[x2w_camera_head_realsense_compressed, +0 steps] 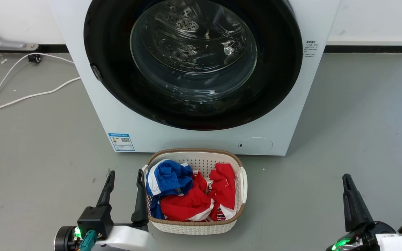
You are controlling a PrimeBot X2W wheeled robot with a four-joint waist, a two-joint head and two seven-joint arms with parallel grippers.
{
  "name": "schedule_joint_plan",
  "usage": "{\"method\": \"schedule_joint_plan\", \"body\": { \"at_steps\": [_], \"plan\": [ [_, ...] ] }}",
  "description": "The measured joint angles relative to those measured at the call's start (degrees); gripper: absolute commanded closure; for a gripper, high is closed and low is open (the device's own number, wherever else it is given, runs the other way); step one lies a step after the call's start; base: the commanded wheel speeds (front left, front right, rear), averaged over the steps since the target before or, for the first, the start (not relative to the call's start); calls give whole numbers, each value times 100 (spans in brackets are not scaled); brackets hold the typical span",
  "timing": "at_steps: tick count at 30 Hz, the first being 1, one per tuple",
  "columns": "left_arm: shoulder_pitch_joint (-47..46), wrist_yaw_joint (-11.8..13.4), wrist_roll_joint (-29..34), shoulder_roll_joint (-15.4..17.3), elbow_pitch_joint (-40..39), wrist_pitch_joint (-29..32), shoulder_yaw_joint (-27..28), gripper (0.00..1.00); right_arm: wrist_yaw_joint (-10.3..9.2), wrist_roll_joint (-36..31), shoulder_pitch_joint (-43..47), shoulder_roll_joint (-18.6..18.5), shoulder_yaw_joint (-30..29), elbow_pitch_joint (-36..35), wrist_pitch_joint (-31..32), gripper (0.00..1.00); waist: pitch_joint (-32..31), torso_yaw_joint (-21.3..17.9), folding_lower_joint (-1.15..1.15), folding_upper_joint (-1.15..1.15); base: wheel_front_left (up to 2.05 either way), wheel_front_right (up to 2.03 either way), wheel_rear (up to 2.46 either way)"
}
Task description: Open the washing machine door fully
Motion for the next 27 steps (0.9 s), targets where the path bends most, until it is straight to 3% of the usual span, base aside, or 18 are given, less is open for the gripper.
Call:
{"method": "schedule_joint_plan", "body": {
  "at_steps": [10, 27],
  "plan": [
    [1, 18, 11, 0, -1, 0, 12, 0, 0, -41, 170, -12, -366, -358, 1135, 100, -1, 1, 0, 0, 0, 0, 0],
    [5, 22, 53, 0, -18, 0, 38, 0, -1, -40, 240, 15, -545, -338, 1156, 100, 46, 4, 0, 0, 0, 0, 0]
  ]
}}
